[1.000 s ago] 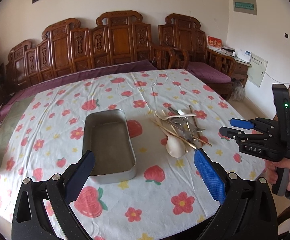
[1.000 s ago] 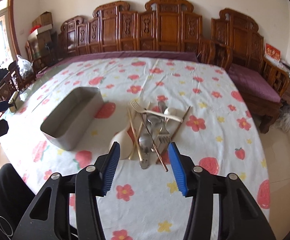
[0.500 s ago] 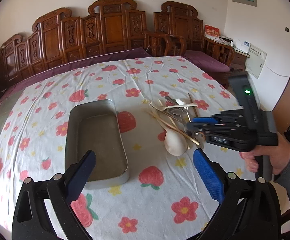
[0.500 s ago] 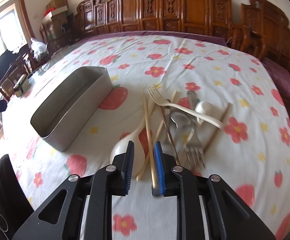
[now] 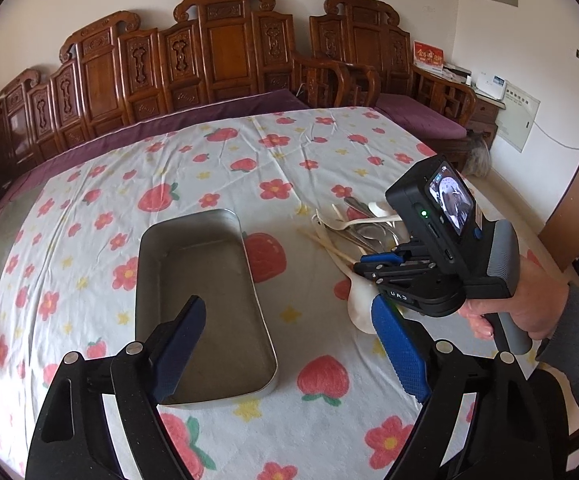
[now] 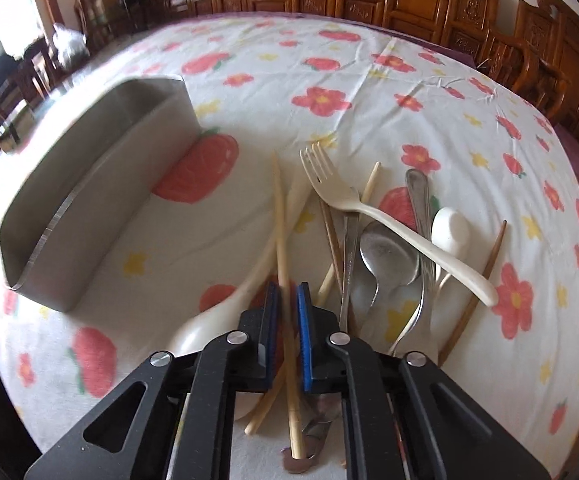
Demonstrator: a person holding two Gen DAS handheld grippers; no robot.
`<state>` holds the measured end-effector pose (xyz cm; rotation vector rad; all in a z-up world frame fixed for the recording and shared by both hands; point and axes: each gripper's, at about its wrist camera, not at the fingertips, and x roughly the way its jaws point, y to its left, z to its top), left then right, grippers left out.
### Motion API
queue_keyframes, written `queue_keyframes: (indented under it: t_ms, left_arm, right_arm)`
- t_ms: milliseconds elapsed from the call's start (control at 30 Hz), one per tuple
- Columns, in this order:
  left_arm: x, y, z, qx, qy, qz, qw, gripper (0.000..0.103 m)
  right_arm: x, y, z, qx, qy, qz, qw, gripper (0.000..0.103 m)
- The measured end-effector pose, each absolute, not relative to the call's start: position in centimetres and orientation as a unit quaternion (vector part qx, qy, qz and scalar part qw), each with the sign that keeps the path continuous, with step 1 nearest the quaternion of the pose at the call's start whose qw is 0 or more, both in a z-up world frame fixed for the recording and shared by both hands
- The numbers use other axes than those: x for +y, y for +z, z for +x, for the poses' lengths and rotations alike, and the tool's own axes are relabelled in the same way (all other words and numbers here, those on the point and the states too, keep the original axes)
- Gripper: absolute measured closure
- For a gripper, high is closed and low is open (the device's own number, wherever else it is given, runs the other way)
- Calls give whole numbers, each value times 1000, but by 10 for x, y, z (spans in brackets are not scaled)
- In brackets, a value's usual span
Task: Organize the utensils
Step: 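Reach the right tool into the utensil pile and grasp a wooden chopstick, then grasp the white plastic spoon handle with the left tool while the right tool holds the chopstick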
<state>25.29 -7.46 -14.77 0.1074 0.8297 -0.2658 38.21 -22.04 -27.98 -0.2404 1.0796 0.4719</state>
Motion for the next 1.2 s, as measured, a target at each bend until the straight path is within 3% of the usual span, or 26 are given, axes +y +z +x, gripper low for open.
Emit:
queue_keyframes:
  t_ms: [133,433,900,1200]
  left_arm:
    - [-77,-152,255,407,-129,53,903,21]
    - [-94,-164,268,423,-135,59,894,25]
    - [-131,-200,324,506,-150,-1,849,55]
    - [-150,-233,367,576,-124,-31,808,69]
  right_arm:
    - [-218,-281,383,511,222,-120,822,97]
    - [-253,-247,348,479,208,-47,851,97]
    - [-316,-232,310,468,158,-20,869,97]
    - [-332,-234,311,474,149,-13,868,97]
